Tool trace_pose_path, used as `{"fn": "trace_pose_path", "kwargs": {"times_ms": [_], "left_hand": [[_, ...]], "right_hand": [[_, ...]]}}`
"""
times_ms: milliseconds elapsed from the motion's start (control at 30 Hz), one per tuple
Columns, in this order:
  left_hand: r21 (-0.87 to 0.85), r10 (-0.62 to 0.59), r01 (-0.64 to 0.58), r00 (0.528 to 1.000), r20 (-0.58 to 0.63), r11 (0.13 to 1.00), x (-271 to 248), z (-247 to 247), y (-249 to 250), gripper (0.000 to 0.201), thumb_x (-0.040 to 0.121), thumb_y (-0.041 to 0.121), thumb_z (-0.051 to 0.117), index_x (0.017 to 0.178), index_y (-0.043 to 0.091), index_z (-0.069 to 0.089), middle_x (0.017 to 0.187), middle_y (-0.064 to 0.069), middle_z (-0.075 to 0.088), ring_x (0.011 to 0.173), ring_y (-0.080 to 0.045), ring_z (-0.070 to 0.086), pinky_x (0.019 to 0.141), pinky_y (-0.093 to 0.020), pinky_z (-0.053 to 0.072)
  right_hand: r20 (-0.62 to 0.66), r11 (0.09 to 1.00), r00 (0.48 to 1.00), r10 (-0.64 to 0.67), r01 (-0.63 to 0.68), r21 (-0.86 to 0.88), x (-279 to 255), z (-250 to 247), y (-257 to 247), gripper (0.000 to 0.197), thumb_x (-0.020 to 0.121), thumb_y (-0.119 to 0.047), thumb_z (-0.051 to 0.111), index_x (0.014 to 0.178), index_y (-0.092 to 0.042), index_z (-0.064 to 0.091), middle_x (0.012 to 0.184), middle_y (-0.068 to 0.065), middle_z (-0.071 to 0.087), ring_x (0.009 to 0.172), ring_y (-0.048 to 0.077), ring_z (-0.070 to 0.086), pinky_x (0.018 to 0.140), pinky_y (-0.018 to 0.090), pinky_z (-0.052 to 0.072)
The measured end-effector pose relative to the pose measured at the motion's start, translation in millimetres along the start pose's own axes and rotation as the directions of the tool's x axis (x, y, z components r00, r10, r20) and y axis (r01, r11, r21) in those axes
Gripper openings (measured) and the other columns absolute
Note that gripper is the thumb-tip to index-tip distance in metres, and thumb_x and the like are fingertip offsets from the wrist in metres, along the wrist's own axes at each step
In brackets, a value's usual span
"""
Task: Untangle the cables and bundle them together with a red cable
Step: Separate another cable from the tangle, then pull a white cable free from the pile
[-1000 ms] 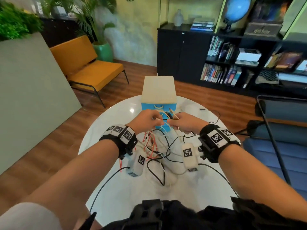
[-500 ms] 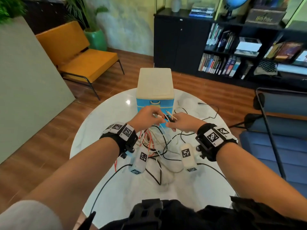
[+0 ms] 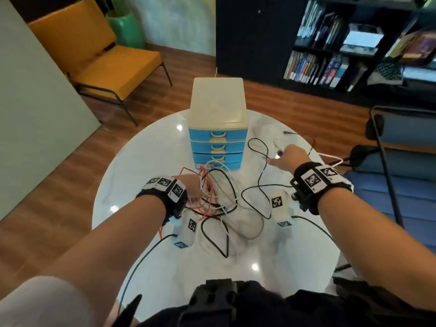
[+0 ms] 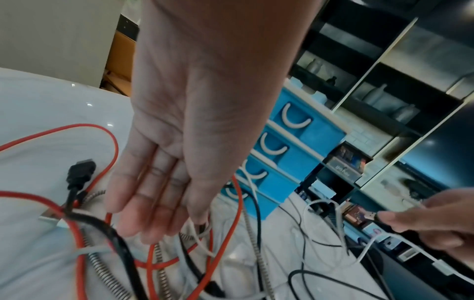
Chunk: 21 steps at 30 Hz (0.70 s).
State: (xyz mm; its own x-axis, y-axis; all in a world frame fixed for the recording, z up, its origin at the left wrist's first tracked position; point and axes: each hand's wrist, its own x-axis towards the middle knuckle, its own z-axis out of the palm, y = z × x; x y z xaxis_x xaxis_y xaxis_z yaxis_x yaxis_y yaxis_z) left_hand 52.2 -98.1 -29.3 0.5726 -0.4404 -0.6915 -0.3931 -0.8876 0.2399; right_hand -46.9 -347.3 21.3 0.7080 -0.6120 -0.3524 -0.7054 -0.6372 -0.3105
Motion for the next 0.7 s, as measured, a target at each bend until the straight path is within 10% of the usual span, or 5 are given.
{"fn": "trace_pose_path", "kwargs": {"times_ms": [167, 367, 600, 700], "left_hand": [[0.105, -0.080, 0.093, 0.989, -0.121, 0.990, 20.1, 21.6, -3.3, 0.043, 0.094, 0.037, 0.052, 0.116, 0.001, 0.059, 0.119, -0.014, 0.064, 0.108, -0.030, 0.061, 0.087, -0.034, 0.048], [0.213, -0.093, 0.125, 0.984, -0.154, 0.969, 30.2, 33.5, 5.0, 0.044, 0.097, 0.035, 0.050, 0.127, 0.003, 0.052, 0.128, -0.014, 0.058, 0.118, -0.028, 0.055, 0.098, -0.034, 0.044], [-0.065, -0.130, 0.121, 0.979, -0.158, 0.990, 16.4, 4.3, 9.5, 0.027, 0.090, 0.018, 0.056, 0.106, -0.003, 0.062, 0.108, -0.014, 0.067, 0.100, -0.029, 0.066, 0.084, -0.034, 0.053], [-0.459, -0.063, 0.053, 0.998, -0.007, 0.887, -2.3, -17.4, 12.5, 0.019, 0.090, 0.013, 0.055, 0.095, -0.003, 0.065, 0.094, -0.015, 0.072, 0.072, -0.018, 0.072, 0.067, -0.029, 0.060]], "right_hand": [[0.012, 0.995, 0.999, -0.046, 0.045, 0.093, -1.7, 3.7, -5.4, 0.026, 0.097, -0.026, 0.054, 0.109, -0.003, 0.057, 0.094, 0.014, 0.055, 0.086, 0.031, 0.055, 0.054, 0.026, 0.035], [-0.025, 0.957, 0.994, -0.109, 0.112, 0.268, -12.7, -5.4, -13.7, 0.025, 0.103, -0.027, 0.039, 0.102, -0.007, 0.054, 0.070, 0.002, 0.045, 0.061, 0.020, 0.044, 0.048, 0.025, 0.030], [0.040, 0.885, 0.985, -0.169, 0.134, 0.446, -24.1, -12.7, -31.5, 0.028, 0.103, -0.023, 0.039, 0.121, -0.004, 0.049, 0.102, 0.018, 0.058, 0.063, 0.018, 0.045, 0.048, 0.027, 0.037], [0.015, 0.840, 0.974, -0.228, 0.189, 0.509, -35.0, -11.1, -43.8, 0.033, 0.104, -0.027, 0.032, 0.125, -0.005, 0.046, 0.087, 0.012, 0.054, 0.056, 0.015, 0.043, 0.047, 0.026, 0.036]]}}
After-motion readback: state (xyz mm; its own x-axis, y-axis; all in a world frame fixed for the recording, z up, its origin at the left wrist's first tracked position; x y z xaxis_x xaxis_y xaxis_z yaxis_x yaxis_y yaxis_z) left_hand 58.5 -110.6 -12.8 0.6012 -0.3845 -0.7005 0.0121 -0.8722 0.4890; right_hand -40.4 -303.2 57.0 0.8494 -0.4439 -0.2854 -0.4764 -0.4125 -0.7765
